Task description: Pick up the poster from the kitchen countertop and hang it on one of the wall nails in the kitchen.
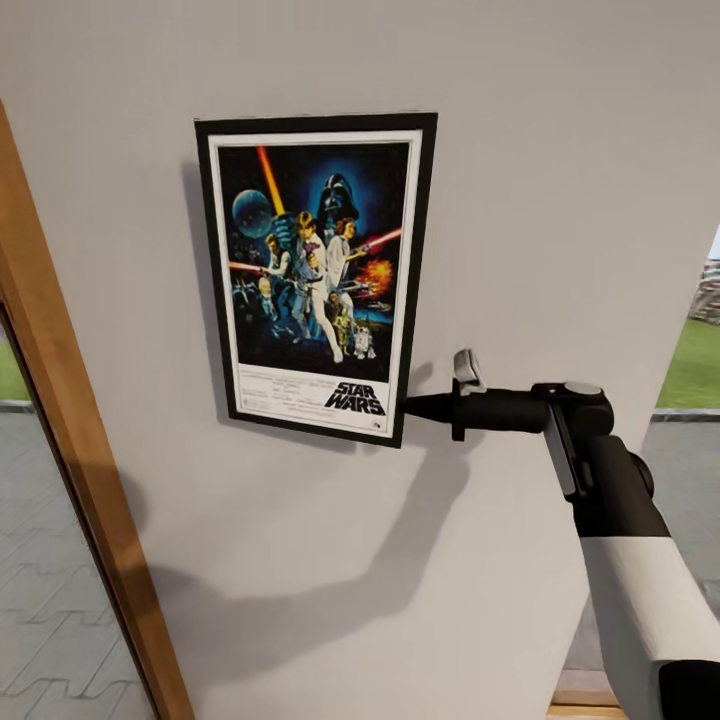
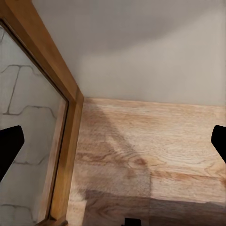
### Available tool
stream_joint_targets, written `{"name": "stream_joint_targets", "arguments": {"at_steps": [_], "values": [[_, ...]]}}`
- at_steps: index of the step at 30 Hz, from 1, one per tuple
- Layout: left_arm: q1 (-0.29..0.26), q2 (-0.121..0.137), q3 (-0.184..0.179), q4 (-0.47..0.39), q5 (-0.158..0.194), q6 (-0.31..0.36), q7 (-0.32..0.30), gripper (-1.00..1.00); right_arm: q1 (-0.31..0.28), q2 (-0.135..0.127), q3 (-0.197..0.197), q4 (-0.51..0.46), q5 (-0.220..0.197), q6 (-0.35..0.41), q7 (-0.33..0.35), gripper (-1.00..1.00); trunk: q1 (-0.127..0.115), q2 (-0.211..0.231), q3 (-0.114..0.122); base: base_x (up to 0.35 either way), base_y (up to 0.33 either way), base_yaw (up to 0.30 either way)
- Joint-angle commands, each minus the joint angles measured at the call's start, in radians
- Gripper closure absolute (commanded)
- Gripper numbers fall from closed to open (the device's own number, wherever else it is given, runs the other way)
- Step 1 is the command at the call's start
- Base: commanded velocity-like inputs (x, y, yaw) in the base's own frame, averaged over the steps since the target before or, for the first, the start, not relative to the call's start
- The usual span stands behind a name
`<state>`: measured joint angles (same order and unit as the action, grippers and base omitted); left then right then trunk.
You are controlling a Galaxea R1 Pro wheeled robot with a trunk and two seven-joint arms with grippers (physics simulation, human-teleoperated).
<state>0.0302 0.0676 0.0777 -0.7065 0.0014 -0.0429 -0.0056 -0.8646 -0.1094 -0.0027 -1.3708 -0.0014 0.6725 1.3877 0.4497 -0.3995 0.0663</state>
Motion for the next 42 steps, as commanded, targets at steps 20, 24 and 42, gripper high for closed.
{"name": "stream_joint_targets", "arguments": {"at_steps": [20, 24, 42], "values": [[0.001, 0.0, 0.001, -0.001, 0.0, -0.002, -0.001, -1.0, 0.018, -0.001, -0.001, 0.0, -0.001, -0.024, 0.005, 1.0, 0.0, -0.001, 0.0, 0.0, 0.0, 0.0], [0.001, 0.0, 0.001, -0.001, 0.0, -0.002, -0.001, -1.0, 0.018, -0.001, -0.001, 0.001, -0.001, -0.024, 0.005, 1.0, 0.0, -0.001, 0.0, 0.0, 0.0, 0.0], [0.001, 0.001, 0.002, -0.002, 0.0, -0.002, -0.001, -1.0, 0.018, -0.001, -0.002, 0.001, -0.001, -0.024, 0.005, 1.0, 0.0, -0.001, 0.0, 0.057, 0.0, 0.0]]}}
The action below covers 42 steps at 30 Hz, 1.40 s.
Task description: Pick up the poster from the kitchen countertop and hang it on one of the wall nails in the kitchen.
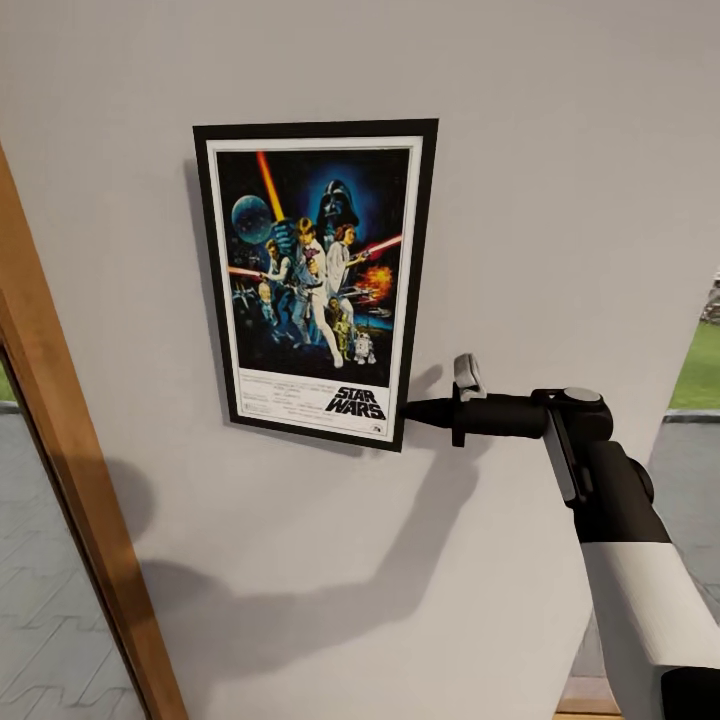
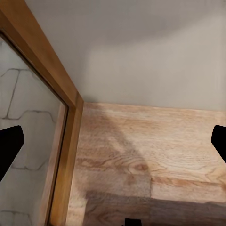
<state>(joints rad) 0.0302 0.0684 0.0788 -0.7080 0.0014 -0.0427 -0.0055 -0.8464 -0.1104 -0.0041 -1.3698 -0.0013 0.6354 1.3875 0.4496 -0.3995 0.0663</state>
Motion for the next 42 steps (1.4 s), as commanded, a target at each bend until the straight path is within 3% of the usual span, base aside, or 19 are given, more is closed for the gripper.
{"name": "stream_joint_targets", "arguments": {"at_steps": [1, 42], "values": [[0.001, 0.0, 0.001, -0.001, 0.0, -0.002, -0.001, -1.0, 0.0, 0.0, -0.001, 0.0, -0.001, 0.013, 0.005, 1.0, 0.0, 0.0, 0.0, 0.032, 0.0, 0.0], [0.001, 0.0, 0.001, -0.001, 0.0, -0.002, -0.001, -1.0, -0.005, -0.01, -0.008, 0.0, 0.0, 0.021, 0.004, 1.0, 0.0, 0.0, 0.0, 0.021, 0.0, 0.0]]}}
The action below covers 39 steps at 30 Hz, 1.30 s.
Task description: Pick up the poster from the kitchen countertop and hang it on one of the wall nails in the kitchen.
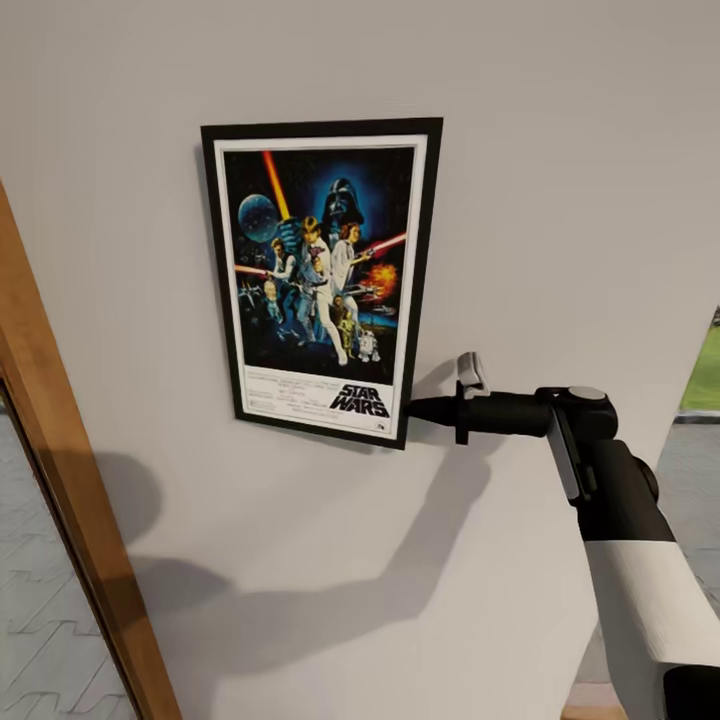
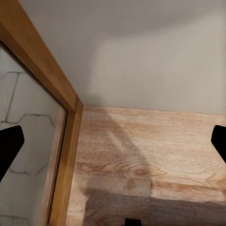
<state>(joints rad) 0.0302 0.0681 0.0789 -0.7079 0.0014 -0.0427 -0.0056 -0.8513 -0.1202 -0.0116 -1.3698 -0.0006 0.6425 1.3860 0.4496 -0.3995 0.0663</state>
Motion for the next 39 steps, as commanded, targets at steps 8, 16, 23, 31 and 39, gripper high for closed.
{"name": "stream_joint_targets", "arguments": {"at_steps": [8, 16, 23, 31, 39], "values": [[0.001, 0.0, 0.001, -0.001, 0.0, -0.002, -0.001, -1.0, -0.009, -0.002, -0.001, -0.001, -0.001, 0.017, 0.005, 1.0, 0.0, -0.001, 0.0, 0.0, 0.0, 0.0], [0.001, 0.0, 0.001, -0.001, 0.0, -0.002, -0.001, -1.0, -0.011, -0.002, -0.001, -0.001, -0.001, 0.035, 0.005, 1.0, 0.0, -0.001, 0.0, 0.0, 0.0, 0.0], [0.001, 0.0, 0.001, -0.002, 0.0, -0.002, -0.001, -1.0, -0.011, -0.003, -0.001, -0.002, -0.002, 0.038, 0.005, 1.0, 0.0, -0.001, 0.0, 0.0, 0.0, 0.0], [0.001, 0.0, 0.001, -0.004, 0.0, -0.003, -0.001, -1.0, -0.011, -0.003, 0.0, -0.006, -0.002, 0.039, 0.005, 1.0, 0.0, -0.001, 0.0, 0.039, -0.092, 0.0], [0.001, 0.0, 0.001, -0.004, 0.0, -0.003, -0.001, -1.0, -0.011, -0.003, 0.001, -0.009, -0.002, 0.04, 0.005, 1.0, 0.0, -0.001, 0.0, 0.008, -0.034, 0.0]]}}
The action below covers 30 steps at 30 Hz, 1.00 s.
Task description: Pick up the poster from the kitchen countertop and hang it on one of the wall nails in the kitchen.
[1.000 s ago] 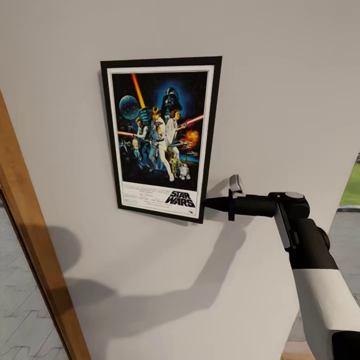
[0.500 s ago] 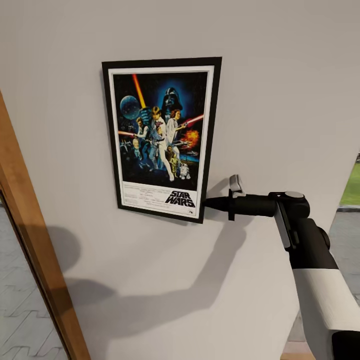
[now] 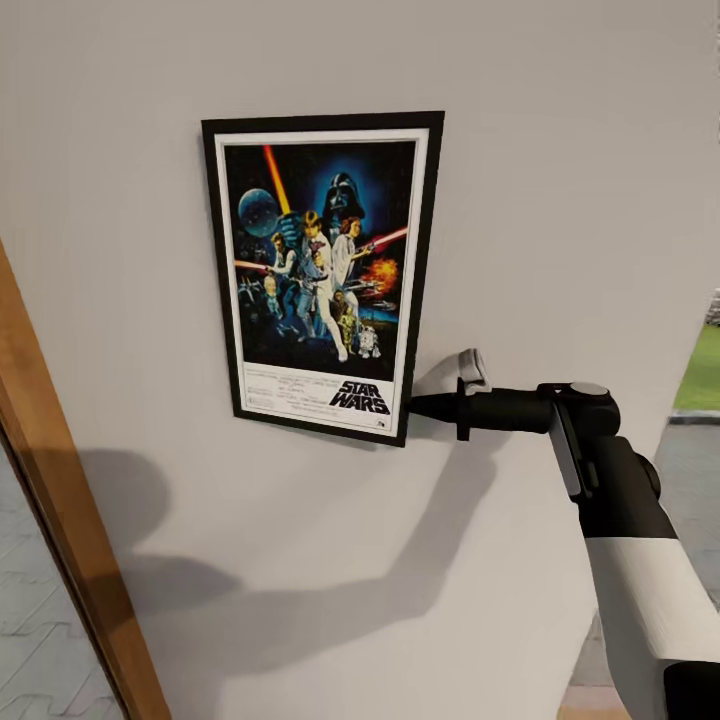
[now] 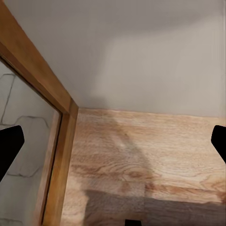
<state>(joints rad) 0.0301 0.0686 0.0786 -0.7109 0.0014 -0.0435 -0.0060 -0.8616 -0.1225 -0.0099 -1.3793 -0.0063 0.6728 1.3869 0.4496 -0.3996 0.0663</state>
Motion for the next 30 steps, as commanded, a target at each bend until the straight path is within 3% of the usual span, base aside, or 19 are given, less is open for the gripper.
{"name": "stream_joint_targets", "arguments": {"at_steps": [1, 30], "values": [[0.001, 0.0, 0.001, -0.001, 0.0, -0.002, -0.001, -1.0, 0.0, 0.0, -0.001, 0.001, 0.003, 0.009, 0.004, 1.0, 0.0, 0.0, 0.0, 0.002, -0.12, 0.0], [0.001, -0.001, 0.001, -0.001, 0.0, -0.002, -0.001, -1.0, 0.0, 0.0, 0.002, 0.0, 0.003, 0.008, 0.004, 1.0, 0.0, 0.0, 0.0, 0.0, -0.037, 0.0]]}}
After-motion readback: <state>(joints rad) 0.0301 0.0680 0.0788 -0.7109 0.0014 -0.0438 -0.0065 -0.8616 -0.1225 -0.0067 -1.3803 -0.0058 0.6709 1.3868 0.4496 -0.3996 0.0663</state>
